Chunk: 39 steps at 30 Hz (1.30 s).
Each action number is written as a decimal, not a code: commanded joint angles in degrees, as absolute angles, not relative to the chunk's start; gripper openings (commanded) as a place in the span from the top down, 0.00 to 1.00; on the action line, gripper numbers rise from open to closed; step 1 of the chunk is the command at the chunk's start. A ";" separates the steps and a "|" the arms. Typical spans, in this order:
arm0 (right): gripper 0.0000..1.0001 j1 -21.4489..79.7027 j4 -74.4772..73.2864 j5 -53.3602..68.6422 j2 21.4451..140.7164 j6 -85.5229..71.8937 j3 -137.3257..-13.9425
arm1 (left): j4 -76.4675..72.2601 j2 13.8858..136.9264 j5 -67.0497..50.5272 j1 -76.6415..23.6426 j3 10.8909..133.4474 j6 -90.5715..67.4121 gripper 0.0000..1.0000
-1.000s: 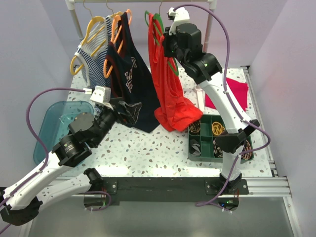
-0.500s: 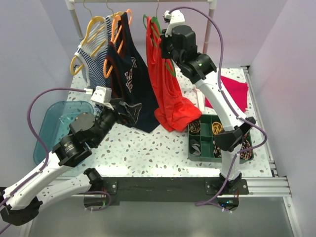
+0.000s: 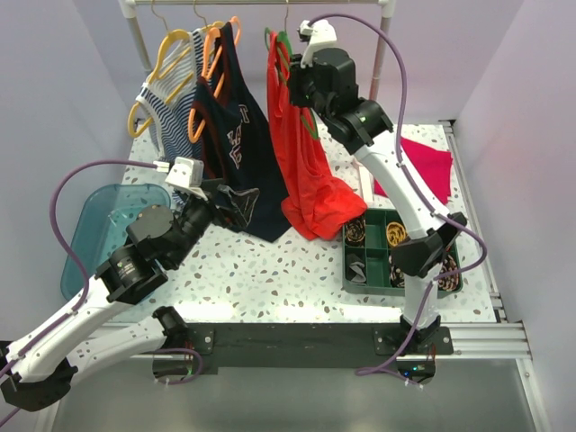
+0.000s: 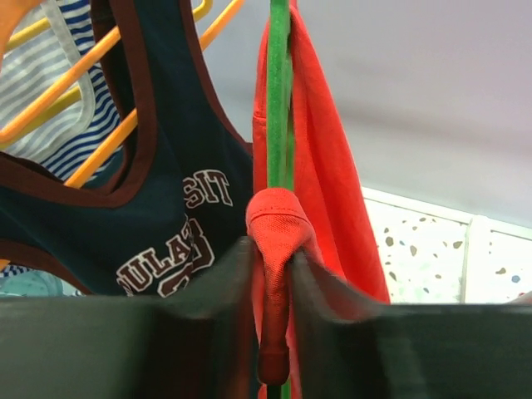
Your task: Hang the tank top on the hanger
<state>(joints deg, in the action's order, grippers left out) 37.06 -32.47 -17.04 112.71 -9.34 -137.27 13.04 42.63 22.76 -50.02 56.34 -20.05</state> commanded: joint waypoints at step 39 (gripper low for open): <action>0.01 36.83 -29.45 -10.72 37.18 -29.97 -45.44 | 18.37 48.43 27.33 -49.92 39.38 -38.23 0.00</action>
